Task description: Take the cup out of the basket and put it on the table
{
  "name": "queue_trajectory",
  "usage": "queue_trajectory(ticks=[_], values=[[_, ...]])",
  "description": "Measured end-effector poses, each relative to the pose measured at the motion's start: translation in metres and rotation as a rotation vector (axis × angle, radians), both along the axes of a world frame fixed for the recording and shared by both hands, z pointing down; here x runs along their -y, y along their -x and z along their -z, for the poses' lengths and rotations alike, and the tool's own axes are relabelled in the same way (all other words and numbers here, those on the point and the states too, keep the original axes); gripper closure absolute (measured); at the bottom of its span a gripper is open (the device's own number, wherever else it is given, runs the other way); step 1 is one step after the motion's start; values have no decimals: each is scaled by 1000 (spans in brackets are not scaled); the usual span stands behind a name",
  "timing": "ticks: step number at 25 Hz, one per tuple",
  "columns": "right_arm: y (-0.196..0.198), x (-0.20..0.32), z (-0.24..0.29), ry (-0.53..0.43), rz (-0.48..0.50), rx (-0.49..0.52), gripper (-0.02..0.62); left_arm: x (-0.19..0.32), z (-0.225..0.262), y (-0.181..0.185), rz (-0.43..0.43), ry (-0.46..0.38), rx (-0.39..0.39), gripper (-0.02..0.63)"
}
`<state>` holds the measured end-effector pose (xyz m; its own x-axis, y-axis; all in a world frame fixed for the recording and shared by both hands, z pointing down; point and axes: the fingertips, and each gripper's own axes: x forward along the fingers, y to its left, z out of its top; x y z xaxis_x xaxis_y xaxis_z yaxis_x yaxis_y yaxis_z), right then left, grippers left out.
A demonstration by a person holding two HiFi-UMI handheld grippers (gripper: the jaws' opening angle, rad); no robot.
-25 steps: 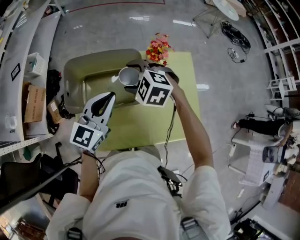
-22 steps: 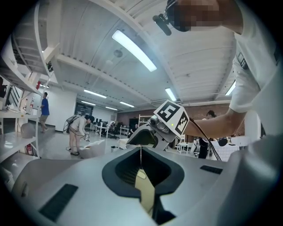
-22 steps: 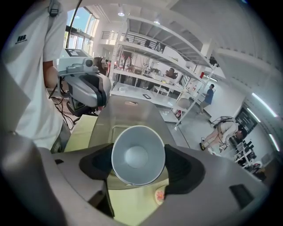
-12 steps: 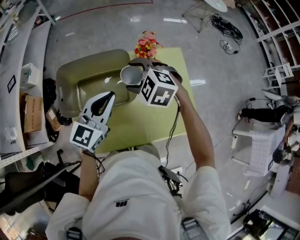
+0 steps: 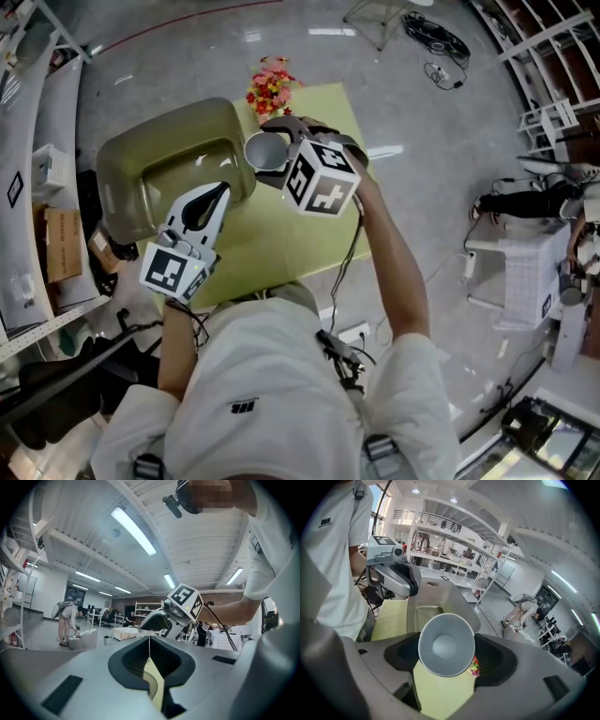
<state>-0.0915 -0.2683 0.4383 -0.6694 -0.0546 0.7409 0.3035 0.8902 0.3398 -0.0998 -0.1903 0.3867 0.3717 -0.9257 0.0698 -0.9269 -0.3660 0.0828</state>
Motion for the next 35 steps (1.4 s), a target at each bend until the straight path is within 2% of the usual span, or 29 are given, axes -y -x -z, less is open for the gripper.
queue_trajectory(ticks=[11,35], values=[[-53,16,-17,43,-109,-13,244,18,0,-40,-93,-1,-15,592],[-120,29,-87,135,-286,-68,244,37,-15,-101,-229,11,-45,592]])
